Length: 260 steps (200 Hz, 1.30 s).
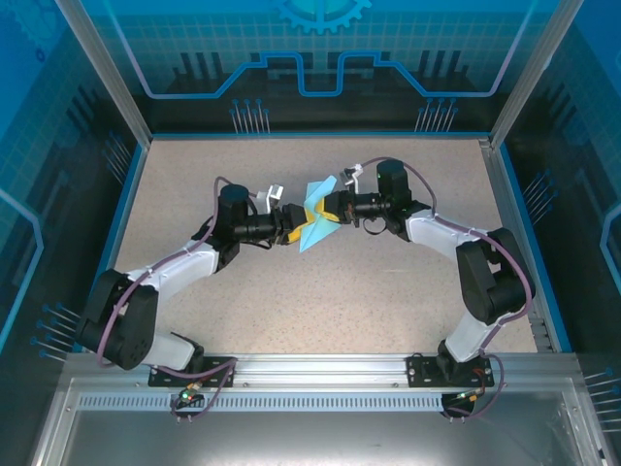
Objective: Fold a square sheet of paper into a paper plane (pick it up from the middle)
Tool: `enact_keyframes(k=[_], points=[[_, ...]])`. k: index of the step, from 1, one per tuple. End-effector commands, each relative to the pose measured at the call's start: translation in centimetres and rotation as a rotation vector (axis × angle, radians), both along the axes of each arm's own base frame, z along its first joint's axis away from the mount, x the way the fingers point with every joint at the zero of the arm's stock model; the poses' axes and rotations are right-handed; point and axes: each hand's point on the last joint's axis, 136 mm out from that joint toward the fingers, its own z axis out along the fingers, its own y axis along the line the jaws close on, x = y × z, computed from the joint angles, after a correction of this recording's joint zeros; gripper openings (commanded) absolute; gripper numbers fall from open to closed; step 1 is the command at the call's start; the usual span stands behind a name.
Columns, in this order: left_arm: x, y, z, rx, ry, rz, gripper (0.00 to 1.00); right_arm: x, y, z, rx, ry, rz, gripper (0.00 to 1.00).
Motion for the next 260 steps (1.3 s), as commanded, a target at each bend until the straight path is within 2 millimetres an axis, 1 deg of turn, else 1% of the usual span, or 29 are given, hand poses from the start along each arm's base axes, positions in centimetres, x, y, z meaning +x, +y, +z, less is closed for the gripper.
enact_keyframes(k=[1, 39, 52, 63, 81, 90, 95, 101, 118, 135, 146, 158, 171, 191, 206, 229, 240, 260], points=[[0.4, -0.2, 0.0, -0.010, -0.010, 0.009, 0.40, -0.7, 0.4, 1.5, 0.023, -0.015, 0.034, 0.11], [0.8, 0.3, -0.4, -0.002, 0.002, 0.030, 0.24, -0.6, 0.3, 1.2, 0.002, -0.006, 0.021, 0.12], [0.9, 0.4, -0.4, 0.011, 0.004, 0.027, 0.15, -0.5, 0.2, 1.0, -0.006, -0.007, 0.011, 0.15], [0.8, 0.6, -0.5, 0.032, -0.002, 0.026, 0.12, -0.4, 0.0, 0.8, -0.034, -0.003, -0.002, 0.19], [0.7, 1.2, -0.9, 0.105, -0.010, 0.030, 0.10, -0.1, -0.6, 0.7, -0.118, -0.014, -0.037, 0.29], [0.7, 1.7, -1.0, 0.141, -0.015, 0.032, 0.10, 0.1, -1.1, 0.6, -0.172, -0.029, -0.066, 0.37], [0.7, 1.9, -0.9, 0.161, -0.028, 0.034, 0.10, 0.3, -1.5, 0.6, -0.203, -0.035, -0.081, 0.44], [0.6, 2.3, -1.0, 0.194, -0.027, 0.039, 0.10, 0.6, -1.9, 0.5, -0.244, -0.048, -0.105, 0.48], [0.4, 3.6, -1.1, 0.323, -0.049, 0.052, 0.10, 1.7, -3.2, 0.4, -0.352, -0.076, -0.168, 0.59], [0.4, 5.6, -1.7, 0.491, -0.042, 0.085, 0.10, 3.0, -4.2, 0.3, -0.443, -0.106, -0.229, 0.70], [0.4, 7.0, -2.1, 0.604, -0.032, 0.108, 0.10, 3.8, -4.9, 0.2, -0.507, -0.125, -0.269, 0.73], [0.2, 8.4, -2.4, 0.718, -0.031, 0.121, 0.10, 4.6, -5.3, 0.5, -0.543, -0.154, -0.306, 0.77], [0.2, 9.4, -2.1, 0.825, -0.057, 0.128, 0.10, 5.1, -5.4, 0.9, -0.560, -0.188, -0.337, 0.81], [-0.1, 10.5, -2.1, 1.023, -0.097, 0.133, 0.11, 4.9, -5.3, 1.0, -0.590, -0.235, -0.371, 0.85], [-0.4, 11.3, -2.3, 1.166, -0.104, 0.149, 0.11, 4.2, -5.2, 0.8, -0.618, -0.258, -0.400, 0.87], [-0.9, 12.3, -2.8, 1.342, -0.107, 0.188, 0.11, 2.9, -5.6, 0.5, -0.637, -0.257, -0.432, 0.97], [-0.8, 12.3, -3.4, 1.394, -0.102, 0.190, 0.11, 2.4, -6.1, 0.1, -0.650, -0.254, -0.437, 0.99], [0.0, 11.9, -4.1, 1.506, -0.107, 0.194, 0.11, 1.7, -7.5, -0.8, -0.692, -0.263, -0.445, 1.00]])
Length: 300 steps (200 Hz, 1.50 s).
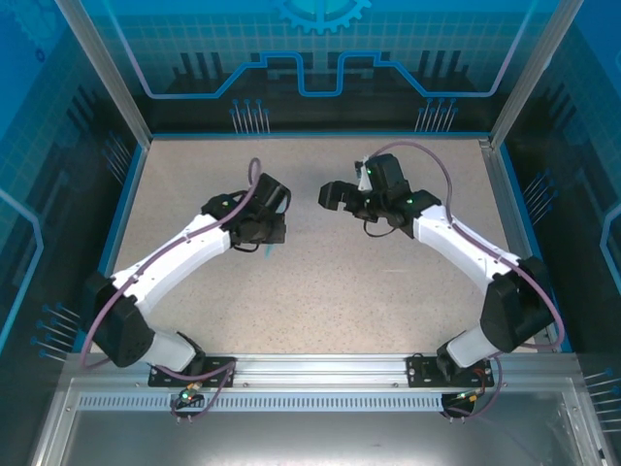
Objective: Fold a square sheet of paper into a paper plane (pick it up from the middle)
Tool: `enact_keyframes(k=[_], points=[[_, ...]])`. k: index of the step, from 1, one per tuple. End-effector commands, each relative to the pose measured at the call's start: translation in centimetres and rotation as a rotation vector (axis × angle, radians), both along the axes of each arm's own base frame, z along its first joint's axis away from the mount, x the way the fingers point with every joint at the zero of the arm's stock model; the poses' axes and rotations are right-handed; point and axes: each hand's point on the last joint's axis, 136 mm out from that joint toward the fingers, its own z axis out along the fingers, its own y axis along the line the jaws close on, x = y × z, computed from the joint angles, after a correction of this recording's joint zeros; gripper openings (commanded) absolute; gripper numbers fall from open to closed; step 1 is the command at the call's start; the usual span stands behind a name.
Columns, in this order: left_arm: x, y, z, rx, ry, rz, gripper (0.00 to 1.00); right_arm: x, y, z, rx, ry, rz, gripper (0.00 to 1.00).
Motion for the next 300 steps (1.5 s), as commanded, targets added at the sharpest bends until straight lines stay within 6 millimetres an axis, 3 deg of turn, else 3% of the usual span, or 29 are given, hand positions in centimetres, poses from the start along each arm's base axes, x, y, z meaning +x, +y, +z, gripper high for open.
enact_keyframes(k=[1, 25, 64, 107, 134, 154, 192, 214, 236, 256, 290, 300], points=[[0.7, 2.6, -0.4, 0.261, -0.016, 0.062, 0.11, -0.3, -2.3, -0.6, -0.070, -0.027, -0.059, 0.99], [2.0, 2.1, -1.1, 0.384, -0.007, 0.077, 0.11, -1.1, -4.2, -2.5, -0.087, 0.012, -0.094, 0.99], [4.2, 0.1, -4.6, 0.404, 0.022, 0.031, 0.14, -2.2, -6.5, -4.9, -0.104, 0.074, -0.138, 1.00], [5.0, -0.8, -8.5, 0.422, 0.075, 0.063, 0.19, -2.8, -8.3, -7.1, -0.172, 0.127, -0.160, 0.99], [4.5, -4.3, -10.7, 0.209, 0.135, 0.035, 0.29, -3.0, -9.1, -7.5, -0.205, 0.130, -0.170, 0.99], [4.5, -6.6, -11.0, 0.035, 0.170, 0.018, 0.40, -3.2, -9.6, -8.1, -0.232, 0.139, -0.174, 0.99], [4.9, -8.8, -8.8, -0.251, 0.193, -0.015, 0.61, -4.3, -9.0, -8.9, -0.245, 0.159, -0.120, 0.99], [5.3, -8.6, -6.8, -0.374, 0.150, -0.007, 0.69, -5.0, -8.0, -9.3, -0.264, 0.174, -0.085, 0.99], [6.1, -6.3, -5.6, -0.434, 0.112, 0.063, 0.77, -5.4, -5.7, -9.3, -0.266, 0.189, -0.057, 0.98], [6.5, -3.2, -5.4, -0.452, 0.082, 0.151, 0.83, -5.7, -1.7, -9.4, -0.243, 0.195, -0.018, 0.92], [6.2, 2.3, -6.3, -0.466, 0.070, 0.325, 0.93, -5.6, 5.8, -10.0, -0.214, 0.194, 0.058, 0.69], [5.8, 3.4, -6.7, -0.477, 0.077, 0.373, 0.95, -5.5, 8.0, -10.2, -0.209, 0.191, 0.091, 0.58]])
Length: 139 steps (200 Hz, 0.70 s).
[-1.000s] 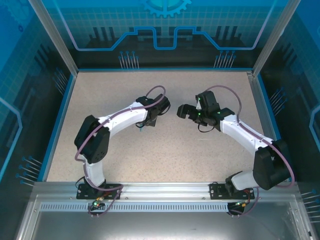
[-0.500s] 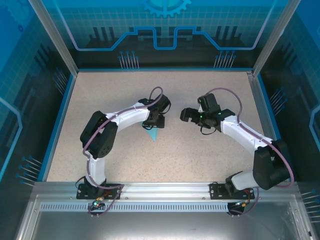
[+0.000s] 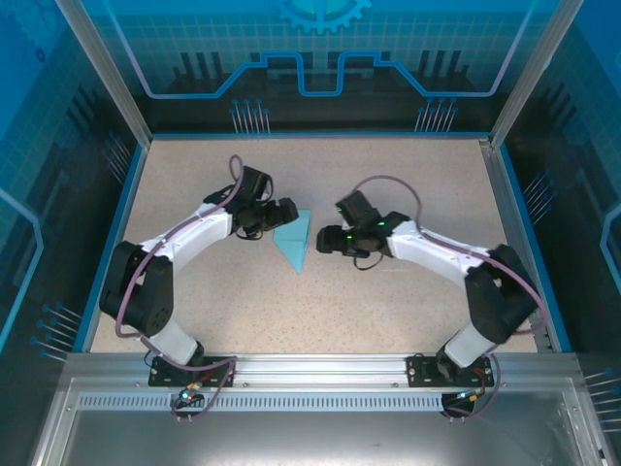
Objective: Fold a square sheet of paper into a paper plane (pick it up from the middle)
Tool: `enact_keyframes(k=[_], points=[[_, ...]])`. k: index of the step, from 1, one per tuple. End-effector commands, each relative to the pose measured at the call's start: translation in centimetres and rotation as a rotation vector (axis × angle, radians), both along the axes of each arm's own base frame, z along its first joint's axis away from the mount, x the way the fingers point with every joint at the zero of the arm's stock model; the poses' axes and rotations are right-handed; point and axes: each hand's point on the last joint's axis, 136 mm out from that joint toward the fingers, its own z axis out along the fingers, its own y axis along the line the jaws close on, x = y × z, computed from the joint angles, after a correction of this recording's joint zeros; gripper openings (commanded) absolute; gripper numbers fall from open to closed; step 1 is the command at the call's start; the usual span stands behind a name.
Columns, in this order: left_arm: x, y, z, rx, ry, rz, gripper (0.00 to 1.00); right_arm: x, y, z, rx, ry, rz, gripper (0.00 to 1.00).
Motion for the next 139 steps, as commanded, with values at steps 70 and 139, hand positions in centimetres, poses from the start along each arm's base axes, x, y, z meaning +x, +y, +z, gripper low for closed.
enact_keyframes(k=[70, 139], points=[[-4.1, 7.9, -2.0, -0.105, 0.066, 0.322, 0.99, 1.3, 11.8, -3.6, 0.062, 0.057, 0.084, 0.47], [-5.1, 8.2, -1.8, -0.122, 0.069, 0.304, 0.98, 0.5, 9.2, -7.5, -0.105, 0.120, 0.144, 0.47]])
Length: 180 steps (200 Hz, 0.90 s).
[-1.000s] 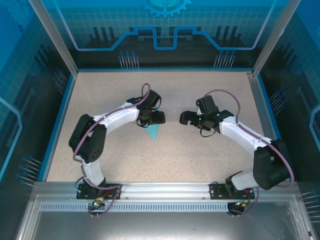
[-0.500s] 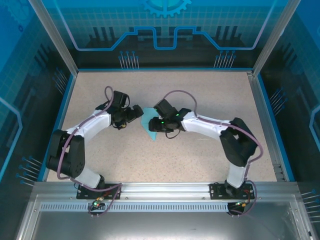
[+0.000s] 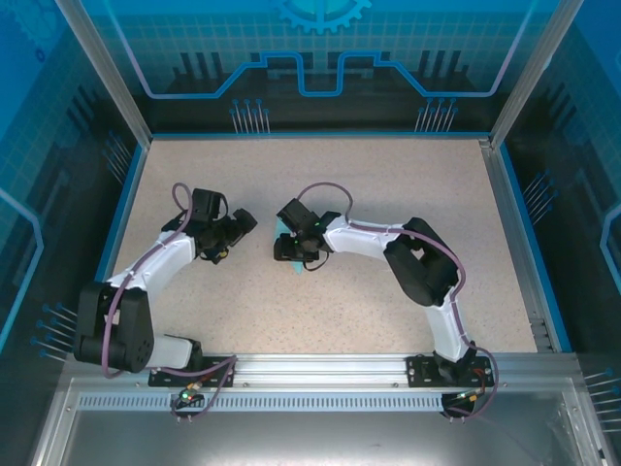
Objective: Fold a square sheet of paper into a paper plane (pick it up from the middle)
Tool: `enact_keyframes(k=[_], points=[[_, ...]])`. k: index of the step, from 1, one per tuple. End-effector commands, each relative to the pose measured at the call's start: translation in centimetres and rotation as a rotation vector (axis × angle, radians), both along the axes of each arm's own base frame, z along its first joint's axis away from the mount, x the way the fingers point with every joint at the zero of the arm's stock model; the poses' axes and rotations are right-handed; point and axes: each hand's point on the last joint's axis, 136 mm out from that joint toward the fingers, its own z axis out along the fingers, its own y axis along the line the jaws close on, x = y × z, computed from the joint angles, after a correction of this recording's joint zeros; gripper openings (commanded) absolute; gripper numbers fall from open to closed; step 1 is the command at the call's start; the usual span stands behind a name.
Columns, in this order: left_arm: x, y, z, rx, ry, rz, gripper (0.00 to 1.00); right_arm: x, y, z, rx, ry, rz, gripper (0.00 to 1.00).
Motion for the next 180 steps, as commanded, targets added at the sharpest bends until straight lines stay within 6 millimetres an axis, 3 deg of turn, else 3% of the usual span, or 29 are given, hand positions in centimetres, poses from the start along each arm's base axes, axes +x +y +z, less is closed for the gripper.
enact_keyframes(k=[1, 30, 55, 85, 136, 150, 180], points=[[-0.7, -0.5, -0.1, -0.034, 0.008, -0.019, 0.99, -0.6, -1.4, -1.0, -0.079, 0.018, 0.049, 0.47], [-0.7, -0.9, -0.2, -0.053, 0.002, -0.040, 0.98, -2.4, -3.8, -1.8, -0.120, 0.039, 0.184, 0.47], [-0.5, -1.2, 0.0, -0.054, -0.007, -0.060, 0.98, -5.1, -6.6, -2.6, -0.161, 0.075, 0.340, 0.48], [-0.2, -1.7, -0.1, -0.080, -0.009, -0.077, 0.98, -6.7, -8.8, -2.0, -0.158, 0.065, 0.415, 0.48], [-0.1, -2.9, -0.2, -0.132, -0.003, -0.124, 0.99, -3.5, -5.5, 4.7, 0.076, -0.127, 0.247, 0.50], [-0.1, -3.5, -0.1, -0.151, -0.012, -0.153, 0.98, -2.6, -5.6, 5.1, 0.092, -0.138, 0.143, 0.51], [-0.2, -5.1, 0.1, -0.179, -0.018, -0.241, 0.98, -1.8, -5.0, 3.5, 0.161, -0.085, -0.006, 0.51]])
